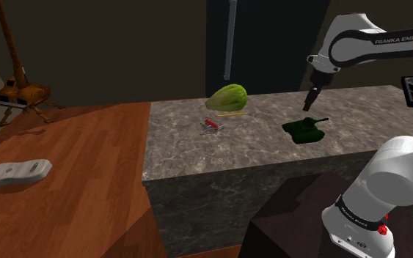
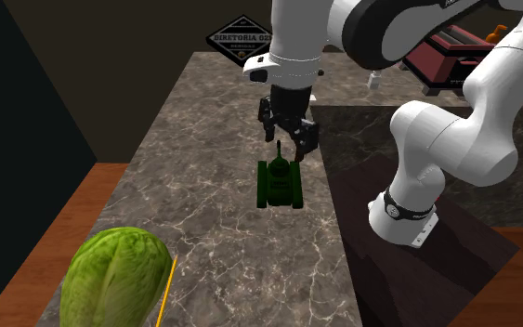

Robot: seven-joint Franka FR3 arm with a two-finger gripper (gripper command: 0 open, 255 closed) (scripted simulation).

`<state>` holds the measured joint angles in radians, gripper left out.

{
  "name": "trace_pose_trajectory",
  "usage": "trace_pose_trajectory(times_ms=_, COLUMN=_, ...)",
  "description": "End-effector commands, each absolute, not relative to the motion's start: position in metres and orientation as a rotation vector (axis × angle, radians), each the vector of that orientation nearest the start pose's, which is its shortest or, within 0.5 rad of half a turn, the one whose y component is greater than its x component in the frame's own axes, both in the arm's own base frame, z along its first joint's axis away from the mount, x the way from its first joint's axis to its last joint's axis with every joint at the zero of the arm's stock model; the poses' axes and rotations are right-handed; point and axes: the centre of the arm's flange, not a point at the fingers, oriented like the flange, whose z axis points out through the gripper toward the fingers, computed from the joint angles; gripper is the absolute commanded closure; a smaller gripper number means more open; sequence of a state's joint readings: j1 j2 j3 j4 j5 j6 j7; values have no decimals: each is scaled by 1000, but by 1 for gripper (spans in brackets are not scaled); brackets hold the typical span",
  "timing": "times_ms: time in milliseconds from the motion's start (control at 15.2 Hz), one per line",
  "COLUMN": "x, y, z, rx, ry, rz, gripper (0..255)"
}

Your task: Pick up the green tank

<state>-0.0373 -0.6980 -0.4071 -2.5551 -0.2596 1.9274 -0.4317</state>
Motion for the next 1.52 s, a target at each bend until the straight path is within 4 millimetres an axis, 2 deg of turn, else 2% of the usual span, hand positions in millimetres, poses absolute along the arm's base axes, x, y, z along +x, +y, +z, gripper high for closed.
trace_pose_trajectory(times_ms=0, x=313, y=-194, z=455, rx=-3127, ry=-306, rz=-29, gripper=0)
trace_pose_trajectory(times_ms=132, x=314, y=-209, z=437, rx=-3120, ry=-352, rz=3, gripper=0)
trace_pose_trajectory(times_ms=594, x=314, y=-209, z=401, rx=-3120, ry=-352, rz=3, gripper=0)
trace_pose_trajectory(times_ms=726, x=314, y=-209, z=397, rx=-3120, ry=-352, rz=2, gripper=0)
trace_pose_trajectory(times_ms=792, x=314, y=-208, z=397, rx=-3120, ry=-352, rz=2, gripper=255)
trace_pose_trajectory(times_ms=1386, x=314, y=-209, z=397, rx=-3120, ry=-352, rz=3, gripper=255)
trace_pose_trajectory(times_ms=1452, x=314, y=-209, z=403, rx=-3120, ry=-352, rz=3, gripper=255)
